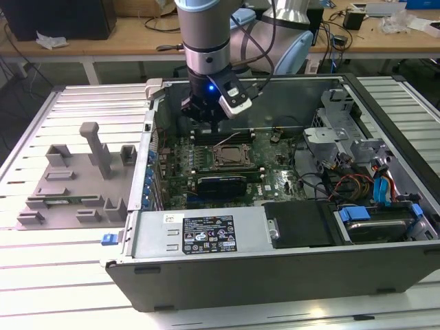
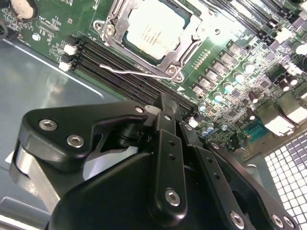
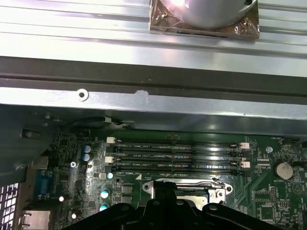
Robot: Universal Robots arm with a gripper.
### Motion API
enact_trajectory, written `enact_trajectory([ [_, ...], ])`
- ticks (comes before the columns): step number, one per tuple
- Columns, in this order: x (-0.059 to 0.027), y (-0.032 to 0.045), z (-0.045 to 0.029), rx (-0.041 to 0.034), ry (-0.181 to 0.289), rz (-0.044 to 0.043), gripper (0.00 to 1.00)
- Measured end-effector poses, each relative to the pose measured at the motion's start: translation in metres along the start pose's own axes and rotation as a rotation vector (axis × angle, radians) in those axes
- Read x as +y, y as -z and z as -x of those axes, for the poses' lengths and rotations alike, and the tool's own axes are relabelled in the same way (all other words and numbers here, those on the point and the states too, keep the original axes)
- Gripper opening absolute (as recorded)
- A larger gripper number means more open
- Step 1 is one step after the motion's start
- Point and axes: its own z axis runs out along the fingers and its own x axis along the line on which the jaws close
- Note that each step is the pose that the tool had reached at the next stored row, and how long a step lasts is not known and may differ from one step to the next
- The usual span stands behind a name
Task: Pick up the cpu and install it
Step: 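Install the first cpu locking lever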
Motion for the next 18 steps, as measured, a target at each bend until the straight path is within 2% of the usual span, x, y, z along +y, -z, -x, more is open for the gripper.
enact_trajectory([
  [2,-0.0002,-0.0010,-0.0001,-0.0018,0.000,-0.0038,0.11],
  [5,-0.0008,-0.0043,-0.0003,-0.0072,0.001,-0.0176,0.11],
  [10,-0.0018,-0.0097,-0.0004,-0.0120,0.002,-0.0365,0.11],
  [13,-0.0025,-0.0136,0.0011,-0.0131,-0.001,-0.0383,0.11],
  [18,-0.0033,-0.0173,0.0116,-0.0139,-0.006,-0.0386,0.11],
])
